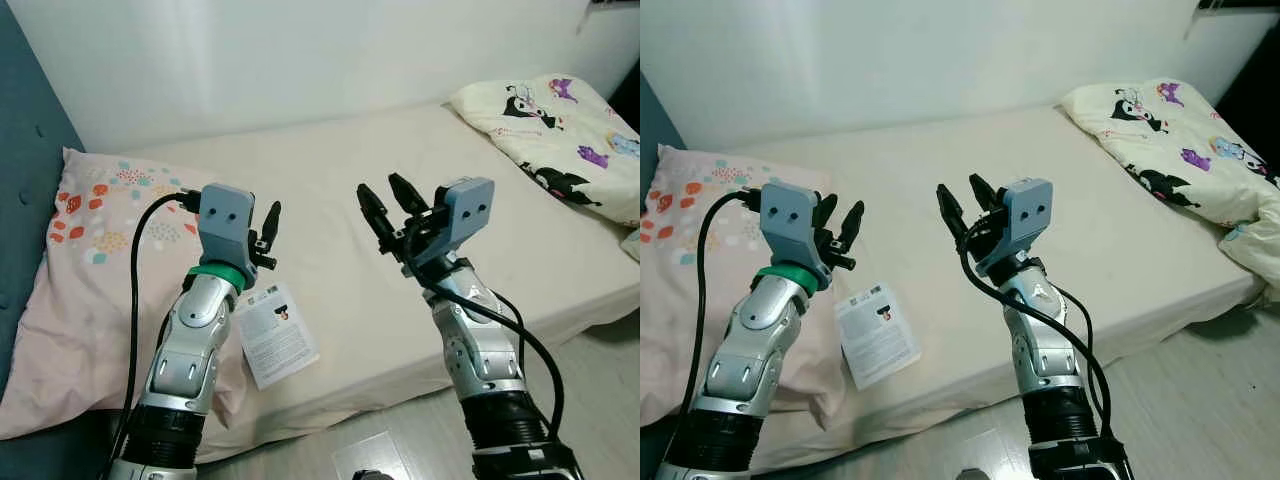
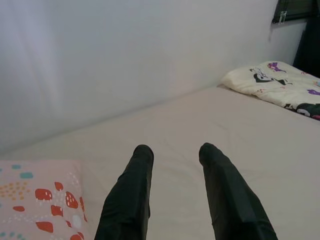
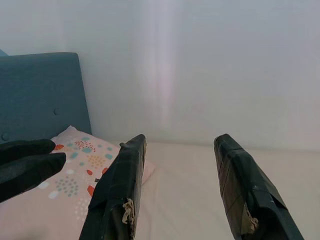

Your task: Clean up the room

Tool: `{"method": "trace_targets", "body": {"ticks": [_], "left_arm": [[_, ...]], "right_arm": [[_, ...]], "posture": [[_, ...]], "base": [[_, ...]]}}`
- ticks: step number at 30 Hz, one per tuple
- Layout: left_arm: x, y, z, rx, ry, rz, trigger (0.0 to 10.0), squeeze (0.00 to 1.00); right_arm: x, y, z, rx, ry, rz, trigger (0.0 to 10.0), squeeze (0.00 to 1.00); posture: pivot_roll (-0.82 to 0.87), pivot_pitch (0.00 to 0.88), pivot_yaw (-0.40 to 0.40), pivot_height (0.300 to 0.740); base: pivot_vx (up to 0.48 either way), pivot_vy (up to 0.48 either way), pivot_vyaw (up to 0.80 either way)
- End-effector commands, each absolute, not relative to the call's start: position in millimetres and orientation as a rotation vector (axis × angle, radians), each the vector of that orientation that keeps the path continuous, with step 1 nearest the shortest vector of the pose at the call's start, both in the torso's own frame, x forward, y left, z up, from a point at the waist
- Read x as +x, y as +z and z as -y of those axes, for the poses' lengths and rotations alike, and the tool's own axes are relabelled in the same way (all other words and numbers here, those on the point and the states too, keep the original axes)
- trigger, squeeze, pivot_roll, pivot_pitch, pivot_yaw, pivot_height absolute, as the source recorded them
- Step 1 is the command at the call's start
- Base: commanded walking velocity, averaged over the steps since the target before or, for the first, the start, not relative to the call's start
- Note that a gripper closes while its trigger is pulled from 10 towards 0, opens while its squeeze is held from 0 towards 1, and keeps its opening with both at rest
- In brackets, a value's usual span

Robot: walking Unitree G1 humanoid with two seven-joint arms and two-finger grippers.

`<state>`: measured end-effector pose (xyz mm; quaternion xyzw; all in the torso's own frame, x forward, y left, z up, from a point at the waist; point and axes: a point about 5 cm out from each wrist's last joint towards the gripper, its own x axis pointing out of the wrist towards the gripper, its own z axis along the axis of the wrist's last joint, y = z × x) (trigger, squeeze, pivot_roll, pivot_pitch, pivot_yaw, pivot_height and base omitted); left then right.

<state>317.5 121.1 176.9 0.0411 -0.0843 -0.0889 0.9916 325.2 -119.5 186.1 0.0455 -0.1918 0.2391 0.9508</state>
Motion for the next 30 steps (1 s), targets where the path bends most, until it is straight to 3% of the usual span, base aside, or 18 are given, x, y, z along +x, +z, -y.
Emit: {"method": "trace_targets", "body": {"ticks": [1,16,30], "left_arm": [[318.2,176.3,-117.3,0.087,-0.189,0.171,10.0,0.00],[318.4,179.8,-115.8,0.089,-0.210,0.186,10.0,0.00],[318.2,181.0,-115.8,0.094,-0.212,0.194,10.0,0.00]], "right_arm": [[323.5,180.6,118.3,0.102,0.497,0.368,10.0,0.00],[325.1,180.1,119.5,0.103,0.490,0.364,10.0,0.00],[324.9,179.5,120.7,0.106,0.479,0.363,10.0,0.00]], "posture": [[-0.08,0.000,-0.011,0.740],[-0.08,0.000,-0.007,0.740],[-0.08,0.000,-0.001,0.740]], "base": [[0.000,0.000,0.00],[0.000,0.000,0.00],[0.000,-0.457,0.00]]}}
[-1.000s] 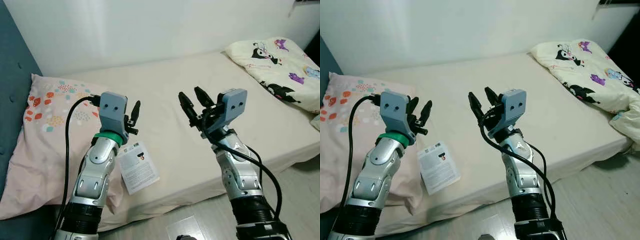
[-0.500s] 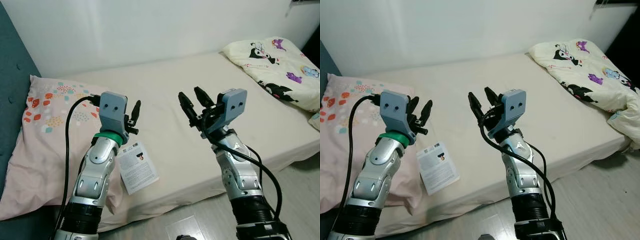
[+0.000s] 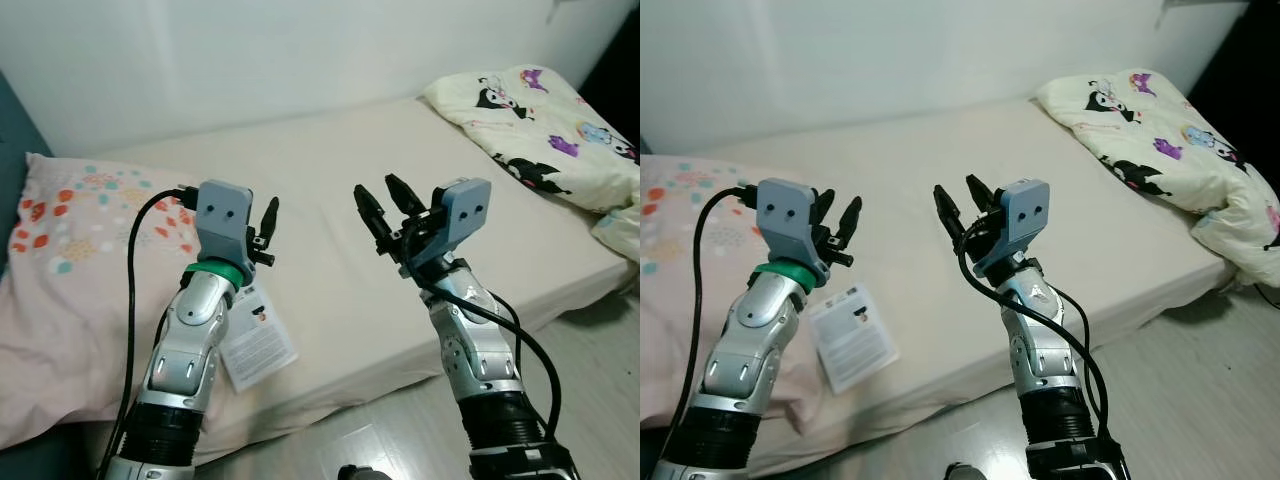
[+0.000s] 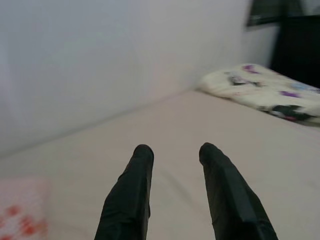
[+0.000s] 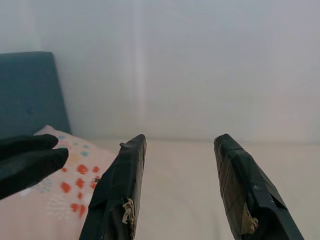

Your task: Clean up the room

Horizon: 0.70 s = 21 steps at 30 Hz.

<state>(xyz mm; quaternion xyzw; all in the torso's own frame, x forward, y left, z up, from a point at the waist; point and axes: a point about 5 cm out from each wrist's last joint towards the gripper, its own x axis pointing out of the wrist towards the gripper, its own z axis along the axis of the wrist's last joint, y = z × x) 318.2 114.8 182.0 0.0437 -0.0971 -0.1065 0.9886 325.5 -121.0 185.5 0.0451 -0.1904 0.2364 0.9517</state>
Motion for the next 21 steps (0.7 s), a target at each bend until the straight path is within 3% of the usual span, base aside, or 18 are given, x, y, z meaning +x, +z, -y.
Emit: {"method": "trace_targets", "body": {"ticks": [1,7,11,21], "left_arm": [[318.3,181.0,-115.9,0.093,-0.211,0.194,10.0,0.00],[319.0,180.5,-117.0,0.096,-0.205,0.189,10.0,0.00],[319.1,180.0,-117.9,0.100,-0.201,0.185,10.0,0.00],[320.6,181.0,-120.3,0.109,-0.187,0.183,10.0,0.00]], "right_arm": [[324.8,179.5,120.8,0.106,0.478,0.363,10.0,0.00],[324.7,179.3,120.6,0.107,0.476,0.362,10.0,0.00],[324.3,178.8,120.2,0.109,0.475,0.361,10.0,0.00],[324.2,177.6,119.8,0.116,0.470,0.358,10.0,0.00]], "posture": [[-0.08,0.000,-0.001,0.740],[-0.08,0.000,0.000,0.740],[-0.08,0.000,0.002,0.740],[-0.08,0.000,0.009,0.740]], "base": [[0.000,-0.394,0.00],[0.000,-0.328,0.00],[0.000,0.000,0.00],[0.000,-0.387,0.00]]}}
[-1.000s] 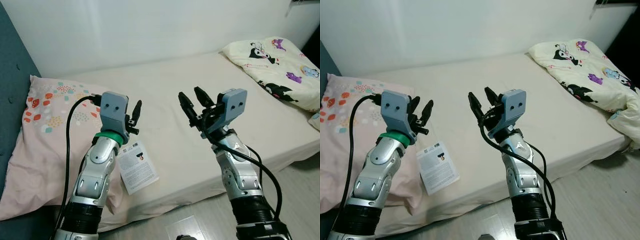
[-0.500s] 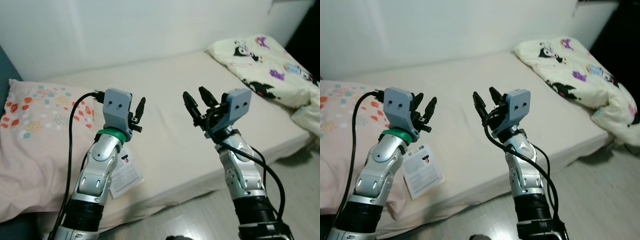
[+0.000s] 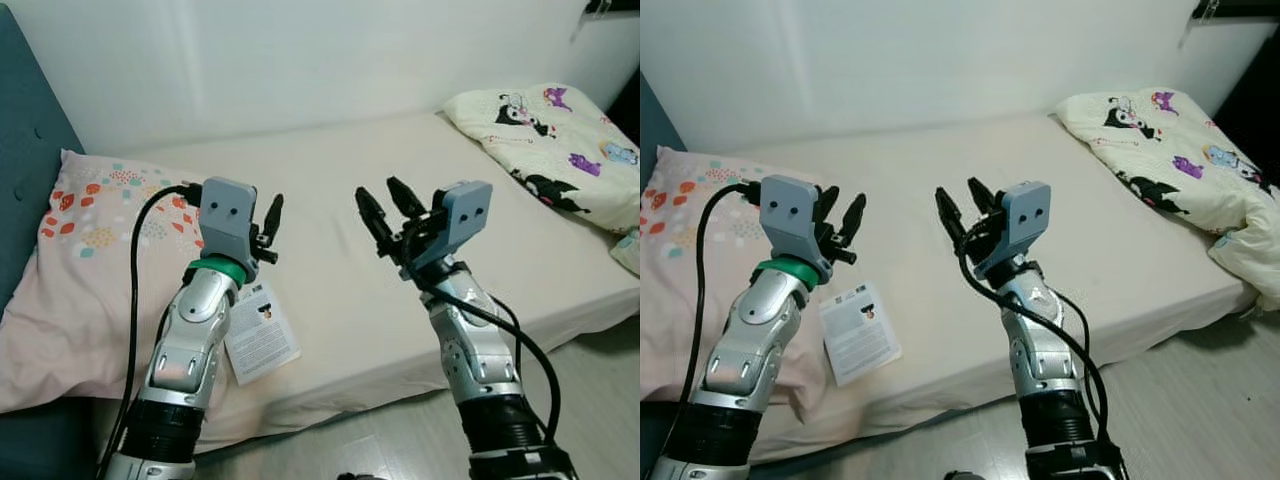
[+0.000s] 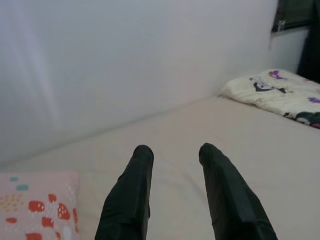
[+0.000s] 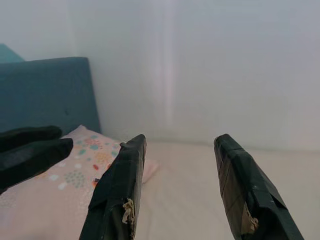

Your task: Clean up the room

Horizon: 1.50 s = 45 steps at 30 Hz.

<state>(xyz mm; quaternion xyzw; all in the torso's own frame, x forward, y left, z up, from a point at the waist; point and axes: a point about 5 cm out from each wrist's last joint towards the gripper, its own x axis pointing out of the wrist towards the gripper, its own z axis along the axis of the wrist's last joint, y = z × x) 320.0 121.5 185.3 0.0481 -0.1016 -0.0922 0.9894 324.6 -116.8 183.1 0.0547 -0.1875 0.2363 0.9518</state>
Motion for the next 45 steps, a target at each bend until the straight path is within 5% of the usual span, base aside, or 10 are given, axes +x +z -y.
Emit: {"method": "trace_targets", "body": {"ticks": [1,12,45], "left_arm": [[320.7,181.0,-120.4,0.110,-0.187,0.182,10.0,0.00],[321.4,181.3,-120.6,0.117,-0.189,0.180,10.0,0.00],[320.9,179.6,-120.7,0.112,-0.199,0.166,10.0,0.00]], "right_arm": [[324.2,177.6,119.8,0.116,0.469,0.358,10.0,0.00],[323.9,176.9,119.5,0.121,0.465,0.358,10.0,0.00],[328.5,176.6,120.8,0.136,0.390,0.348,10.0,0.00]], "posture": [[-0.08,0.000,0.010,0.740],[-0.08,0.000,0.017,0.740],[-0.08,0.000,0.025,0.740]], "base": [[0.000,-0.289,0.00],[0.000,-0.314,0.00],[-0.109,0.000,0.13]]}}
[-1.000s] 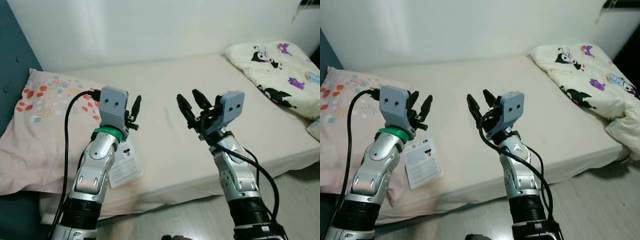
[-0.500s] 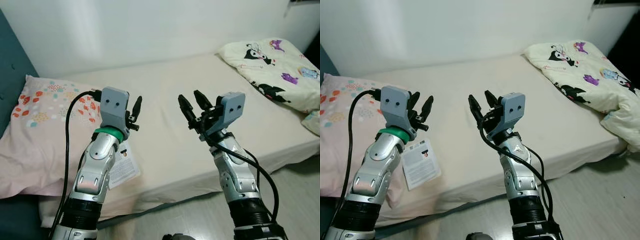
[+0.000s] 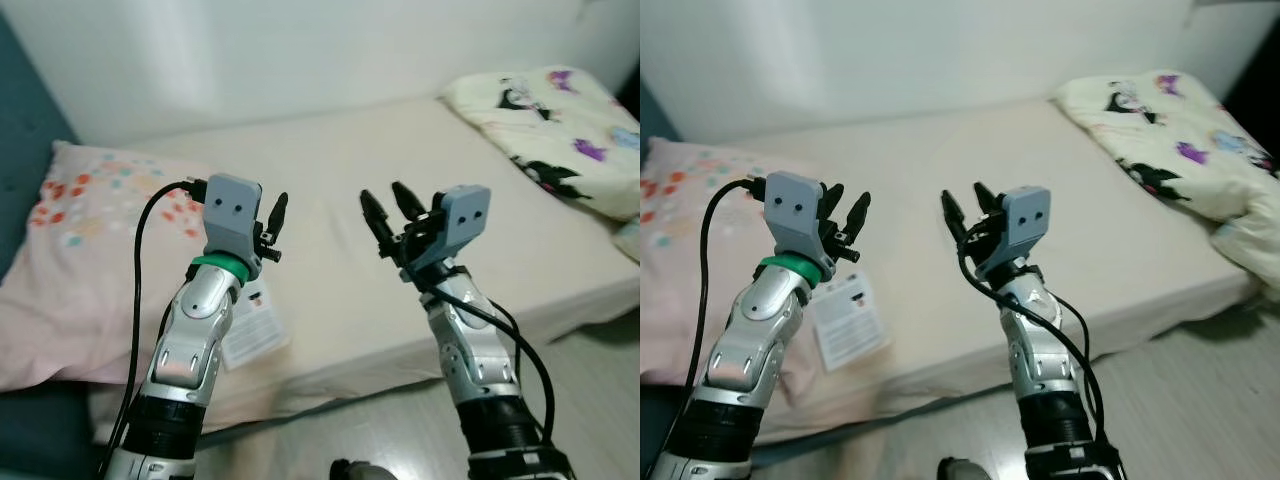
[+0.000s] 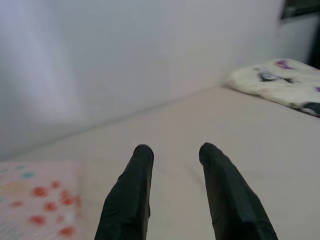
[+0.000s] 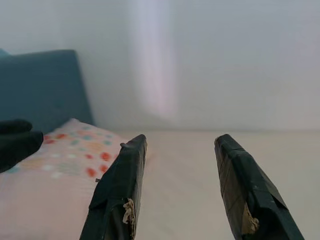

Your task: Clean up the room

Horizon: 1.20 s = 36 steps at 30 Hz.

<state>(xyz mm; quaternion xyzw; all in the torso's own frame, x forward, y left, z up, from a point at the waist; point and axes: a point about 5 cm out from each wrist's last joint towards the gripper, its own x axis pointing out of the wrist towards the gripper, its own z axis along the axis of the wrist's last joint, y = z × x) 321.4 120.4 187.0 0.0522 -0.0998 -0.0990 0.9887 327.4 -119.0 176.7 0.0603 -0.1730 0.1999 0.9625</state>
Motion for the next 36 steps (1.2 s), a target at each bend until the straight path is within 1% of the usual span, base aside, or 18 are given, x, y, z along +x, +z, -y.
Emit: {"method": "trace_targets", "body": {"ticks": [1,2,4,10,36], "left_arm": [[320.9,179.7,-120.6,0.111,-0.199,0.166,10.0,0.00],[320.9,179.7,-120.6,0.111,-0.199,0.166,10.0,0.00],[320.8,179.8,-120.5,0.110,-0.199,0.167,10.0,0.00],[320.3,179.9,-120.5,0.111,-0.200,0.167,10.0,0.00],[319.6,179.2,-119.4,0.106,-0.200,0.162,10.0,0.00]], "right_arm": [[329.1,178.2,122.9,0.172,0.382,0.352,10.0,0.00],[329.1,178.2,122.9,0.172,0.382,0.352,10.0,0.00],[329.9,181.2,126.1,0.236,0.372,0.358,10.0,0.00],[329.8,184.0,129.1,0.299,0.363,0.366,10.0,0.00],[327.2,180.7,127.7,0.297,0.381,0.345,10.0,0.00]], "posture": [[-0.08,0.000,0.025,0.740],[-0.08,0.000,0.025,0.740],[-0.08,0.000,0.026,0.740],[-0.08,0.000,0.028,0.740],[-0.08,0.000,0.032,0.740]], "base": [[-0.255,0.000,0.00],[-0.255,0.000,0.00],[-0.253,0.000,0.00],[-0.253,0.000,0.00],[-0.276,0.000,0.00]]}}
